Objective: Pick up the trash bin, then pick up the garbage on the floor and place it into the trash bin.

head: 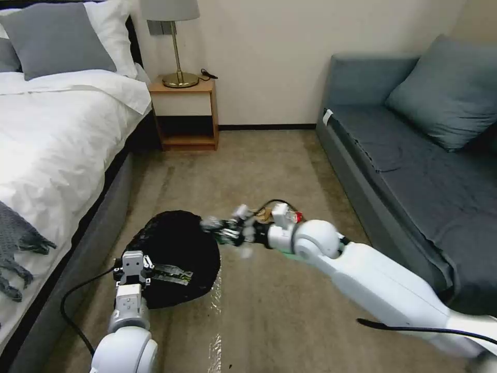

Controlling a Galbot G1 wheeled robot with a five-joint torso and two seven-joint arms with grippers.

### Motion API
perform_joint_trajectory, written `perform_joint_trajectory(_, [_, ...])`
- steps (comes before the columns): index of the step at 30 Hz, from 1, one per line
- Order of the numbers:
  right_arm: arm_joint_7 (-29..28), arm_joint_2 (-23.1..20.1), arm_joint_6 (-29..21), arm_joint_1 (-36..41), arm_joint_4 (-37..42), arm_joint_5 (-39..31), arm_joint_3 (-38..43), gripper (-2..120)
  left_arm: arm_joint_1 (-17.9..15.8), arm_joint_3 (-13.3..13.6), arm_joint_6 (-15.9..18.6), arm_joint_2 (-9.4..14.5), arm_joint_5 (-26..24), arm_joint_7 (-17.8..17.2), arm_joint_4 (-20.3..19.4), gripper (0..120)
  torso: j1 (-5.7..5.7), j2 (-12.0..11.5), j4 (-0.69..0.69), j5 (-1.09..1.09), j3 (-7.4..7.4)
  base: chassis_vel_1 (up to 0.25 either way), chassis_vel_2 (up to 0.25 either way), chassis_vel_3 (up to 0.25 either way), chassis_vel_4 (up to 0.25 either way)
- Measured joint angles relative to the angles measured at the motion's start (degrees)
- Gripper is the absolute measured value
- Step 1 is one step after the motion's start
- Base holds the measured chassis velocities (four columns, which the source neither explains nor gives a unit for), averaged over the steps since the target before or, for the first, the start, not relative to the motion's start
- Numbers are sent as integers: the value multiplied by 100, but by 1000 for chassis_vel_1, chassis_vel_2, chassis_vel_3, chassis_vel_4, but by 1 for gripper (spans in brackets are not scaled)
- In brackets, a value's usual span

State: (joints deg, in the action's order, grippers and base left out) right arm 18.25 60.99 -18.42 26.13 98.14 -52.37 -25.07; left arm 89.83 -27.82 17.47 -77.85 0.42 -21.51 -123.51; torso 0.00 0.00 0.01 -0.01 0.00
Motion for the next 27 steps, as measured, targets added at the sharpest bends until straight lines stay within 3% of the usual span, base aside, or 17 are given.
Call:
perform_joint_trajectory(8, [23, 863, 330, -18, -398, -149, -86, 19, 198, 25, -126, -234, 29, -11, -271, 3, 0, 0, 0, 1, 0, 0, 0, 0, 0])
perform_joint_trajectory(15, [-60, 1033, 504, 220, -707, 117, -71, 19, 223, -12, -199, -323, -27, -81, -316, 3, 0, 0, -1, 1, 0, 0, 0, 0, 0])
perform_joint_trajectory(27, [-940, 1008, 514, 475, -533, 445, -94, 63, 178, -117, -182, -483, -291, -202, -312, 3, 0, 0, -1, 1, 0, 0, 0, 0, 0])
